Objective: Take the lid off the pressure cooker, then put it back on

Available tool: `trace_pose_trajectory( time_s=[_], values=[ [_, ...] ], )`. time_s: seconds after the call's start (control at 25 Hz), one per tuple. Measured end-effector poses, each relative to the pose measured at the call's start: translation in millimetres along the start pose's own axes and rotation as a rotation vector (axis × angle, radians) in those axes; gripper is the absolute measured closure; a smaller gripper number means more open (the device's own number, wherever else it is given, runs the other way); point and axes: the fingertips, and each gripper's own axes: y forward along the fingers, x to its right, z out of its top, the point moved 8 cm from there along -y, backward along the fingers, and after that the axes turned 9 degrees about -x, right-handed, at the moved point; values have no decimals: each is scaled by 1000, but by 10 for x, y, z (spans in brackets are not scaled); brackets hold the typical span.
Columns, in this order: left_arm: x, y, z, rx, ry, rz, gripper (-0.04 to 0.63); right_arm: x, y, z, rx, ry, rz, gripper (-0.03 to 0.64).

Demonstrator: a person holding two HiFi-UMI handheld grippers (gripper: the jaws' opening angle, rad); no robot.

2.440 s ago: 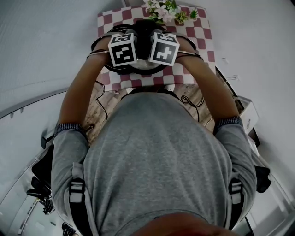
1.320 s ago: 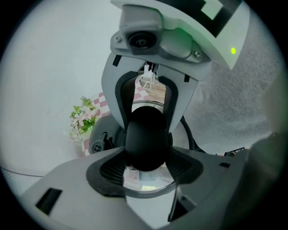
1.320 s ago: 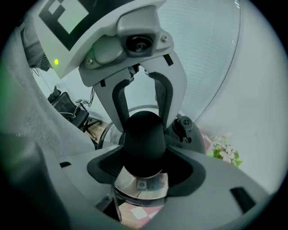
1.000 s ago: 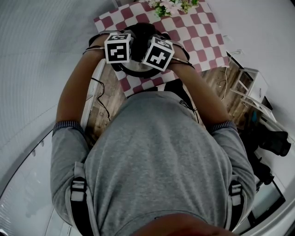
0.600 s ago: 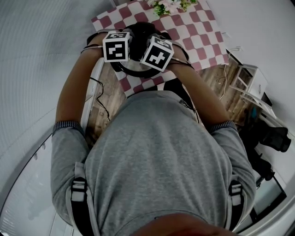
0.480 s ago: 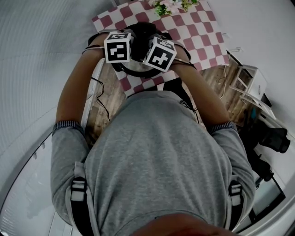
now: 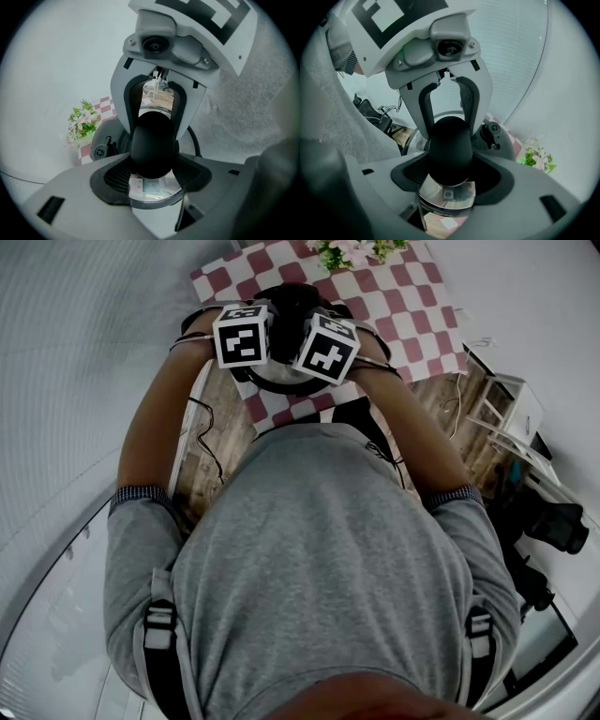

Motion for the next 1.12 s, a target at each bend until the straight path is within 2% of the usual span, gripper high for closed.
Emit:
trace_pose_trajectory(
  time_s=[0.2,0.36,0.52,0.68,0.84,1.12],
  values=[
    [-41,1,-28,27,-12,-25,298,34,4,-6,31,5,30,324],
    [-50,-37,9,29,-39,0,298,37,1,-8,24,-12,38,324],
    [-36,-17,4,33,-121,0,299,89,21,-31,55,-113,56,324],
    [-73,-29,14,42,-190,21,298,142,11,-40,39,-141,99,324],
    [-81,17,44,59,-232,1,297,197,69,-107,48,-168,137,322],
    [-56,55,20,61,-309,12,296,194,25,-59,45,-224,154,322]
  ],
)
